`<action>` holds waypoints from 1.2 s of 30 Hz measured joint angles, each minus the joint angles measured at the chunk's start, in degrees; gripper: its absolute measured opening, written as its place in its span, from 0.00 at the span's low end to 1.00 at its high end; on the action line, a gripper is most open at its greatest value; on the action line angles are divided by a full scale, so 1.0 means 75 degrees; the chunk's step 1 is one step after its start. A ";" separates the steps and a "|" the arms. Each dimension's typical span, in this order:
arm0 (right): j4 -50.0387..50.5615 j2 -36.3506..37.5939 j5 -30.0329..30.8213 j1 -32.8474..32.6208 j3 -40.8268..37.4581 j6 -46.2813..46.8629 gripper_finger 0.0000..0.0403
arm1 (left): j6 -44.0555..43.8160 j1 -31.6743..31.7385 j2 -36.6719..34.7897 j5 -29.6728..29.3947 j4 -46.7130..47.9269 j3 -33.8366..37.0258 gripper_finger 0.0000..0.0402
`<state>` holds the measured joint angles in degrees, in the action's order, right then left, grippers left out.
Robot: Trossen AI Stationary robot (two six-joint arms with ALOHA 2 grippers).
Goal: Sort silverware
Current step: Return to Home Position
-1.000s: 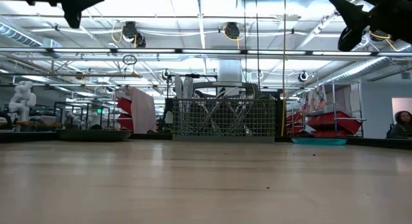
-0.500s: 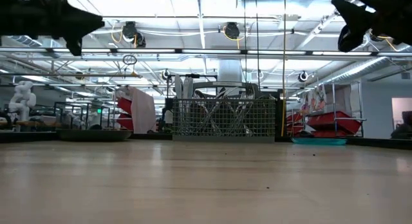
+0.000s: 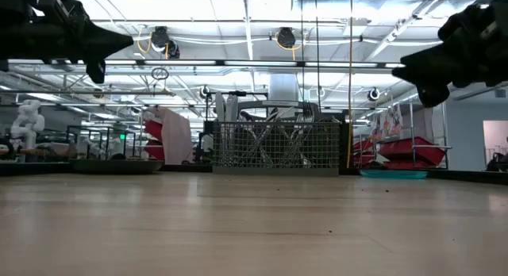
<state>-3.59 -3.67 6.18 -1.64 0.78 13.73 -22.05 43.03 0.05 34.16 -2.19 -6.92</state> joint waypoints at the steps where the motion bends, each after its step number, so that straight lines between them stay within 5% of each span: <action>1: 0.0027 -0.0010 0.0203 0.0004 0.0000 0.0051 0.32 | -0.0030 0.0000 0.0000 -0.0008 0.0022 0.0000 0.01; 36: 0.0087 -0.0019 0.0565 0.0004 0.0003 0.0050 0.32 | -0.0203 0.0003 0.0000 -0.0243 0.0013 -0.0003 0.07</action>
<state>-2.94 -3.81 10.41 -1.61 0.80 14.11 -23.57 43.05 0.05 32.34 -2.09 -6.94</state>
